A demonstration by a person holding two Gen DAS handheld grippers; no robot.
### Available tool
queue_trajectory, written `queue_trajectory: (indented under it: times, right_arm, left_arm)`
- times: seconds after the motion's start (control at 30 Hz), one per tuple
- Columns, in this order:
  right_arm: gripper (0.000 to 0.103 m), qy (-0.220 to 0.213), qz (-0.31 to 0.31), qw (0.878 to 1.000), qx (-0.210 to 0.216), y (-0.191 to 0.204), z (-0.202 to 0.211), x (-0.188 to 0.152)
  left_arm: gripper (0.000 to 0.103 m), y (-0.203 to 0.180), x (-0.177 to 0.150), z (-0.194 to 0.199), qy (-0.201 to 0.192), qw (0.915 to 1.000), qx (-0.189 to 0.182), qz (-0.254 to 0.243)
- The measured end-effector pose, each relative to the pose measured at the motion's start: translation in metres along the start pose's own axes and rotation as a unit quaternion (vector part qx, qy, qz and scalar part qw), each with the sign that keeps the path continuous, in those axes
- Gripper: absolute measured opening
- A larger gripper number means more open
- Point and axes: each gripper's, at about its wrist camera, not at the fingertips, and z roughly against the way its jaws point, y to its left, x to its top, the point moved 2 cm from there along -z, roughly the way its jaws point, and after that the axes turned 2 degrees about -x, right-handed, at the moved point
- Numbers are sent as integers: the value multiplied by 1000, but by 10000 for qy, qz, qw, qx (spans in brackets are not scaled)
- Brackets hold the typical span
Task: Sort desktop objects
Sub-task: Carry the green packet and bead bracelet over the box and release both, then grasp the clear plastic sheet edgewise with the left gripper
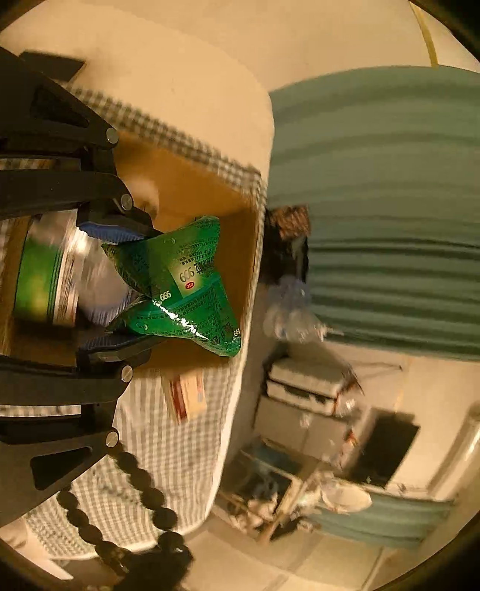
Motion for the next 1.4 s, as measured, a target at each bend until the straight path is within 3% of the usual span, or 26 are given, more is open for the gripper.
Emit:
queue_trajectory:
  times: [0.1,0.17,0.2,0.23,0.3,0.43,0.53,0.7,0.87,1.0,1.07,1.17,1.27,1.4]
  right_arm:
    - [11,149,62,9999,-25,11,-39,5]
    - [12,206,109,9996,-173,11,-60,5]
    - [22,240,94,9993,-271,10,-66,3]
    - [50,257,55,9989,-384,7,-69,2]
    - [76,152,-35,9981,-604,-2,-64,-1]
    - [76,150,-183,9957,-893,-27,-52,-12]
    - [76,116,-275,9915,-1267,-50,-30,-28]
    - [77,54,-205,9754,-2192,-98,16,-66]
    - [82,-164,-615,9661,-2501,-141,73,-104]
    - [85,-385,-1019,9579,-2657,-181,109,-130]
    - [85,-395,-1129,9608,-2501,-200,117,-143]
    - [85,-399,-1471,9542,-2574,-232,121,-156]
    - [85,-354,-1980,9519,-2312,-267,115,-168]
    - [85,-281,-2234,9462,-2323,-295,110,-173]
  left_arm:
    - [44,17,5,-15,35,10000,41,-24]
    - [60,22,5,-25,53,9999,112,-59]
    - [77,24,6,-30,57,9998,197,-80]
    - [94,28,4,-32,47,9996,279,-86]
    - [97,32,1,-34,42,9994,330,-69]
    - [97,36,-17,-29,221,9996,181,-17]
    - [97,17,-32,-17,169,9998,-37,-34]
    - [101,-51,-63,5,61,9978,-520,-408]
    - [102,-115,-92,-1,416,9939,-955,-366]
    - [102,-161,-117,-21,616,9898,-1132,-609]
    - [102,-176,-128,-33,723,9867,-1277,-705]
    - [102,-190,-138,-56,893,9851,-1171,-886]
    - [102,-203,-139,-86,912,9820,-1019,-1299]
    - [102,-209,-132,-140,1111,9730,-948,-1786]
